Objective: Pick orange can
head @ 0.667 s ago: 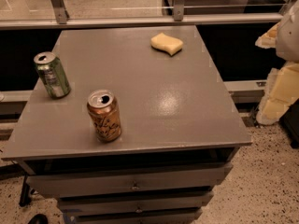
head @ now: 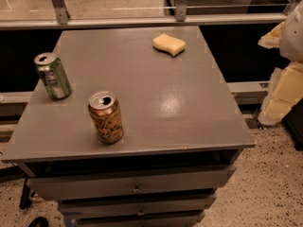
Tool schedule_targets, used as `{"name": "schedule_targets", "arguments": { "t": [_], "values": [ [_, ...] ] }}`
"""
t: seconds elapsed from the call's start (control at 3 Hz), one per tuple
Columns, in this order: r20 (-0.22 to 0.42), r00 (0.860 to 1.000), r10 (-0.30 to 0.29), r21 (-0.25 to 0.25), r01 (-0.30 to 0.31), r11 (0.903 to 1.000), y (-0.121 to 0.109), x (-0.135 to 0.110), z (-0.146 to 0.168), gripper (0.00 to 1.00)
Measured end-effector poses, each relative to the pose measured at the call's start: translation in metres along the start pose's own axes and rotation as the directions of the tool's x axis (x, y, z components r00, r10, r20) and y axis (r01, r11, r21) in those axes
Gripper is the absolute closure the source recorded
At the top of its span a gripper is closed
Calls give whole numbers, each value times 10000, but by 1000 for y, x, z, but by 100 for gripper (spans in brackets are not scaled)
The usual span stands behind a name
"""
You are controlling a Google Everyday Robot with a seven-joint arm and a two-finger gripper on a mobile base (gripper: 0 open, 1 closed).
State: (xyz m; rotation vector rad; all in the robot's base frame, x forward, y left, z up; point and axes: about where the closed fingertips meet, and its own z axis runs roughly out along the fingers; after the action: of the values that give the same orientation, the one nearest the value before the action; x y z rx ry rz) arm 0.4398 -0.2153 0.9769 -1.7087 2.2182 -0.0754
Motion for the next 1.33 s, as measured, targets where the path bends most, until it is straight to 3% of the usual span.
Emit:
{"name": "schedule_targets", "arguments": {
  "t": [0.33,0.67,1.0,1.33],
  "values": [
    [1084,9937,299,-210,-278,9994,0,-12,19,0],
    [2989,9515,729,-622,-568,9964,1,-55,49,0],
    [4951,8618,1104,-1158,-605,9914,9,-110,76,0],
    [6449,7554,1164,-1563,-187,9875,40,-164,91,0]
  ]
}}
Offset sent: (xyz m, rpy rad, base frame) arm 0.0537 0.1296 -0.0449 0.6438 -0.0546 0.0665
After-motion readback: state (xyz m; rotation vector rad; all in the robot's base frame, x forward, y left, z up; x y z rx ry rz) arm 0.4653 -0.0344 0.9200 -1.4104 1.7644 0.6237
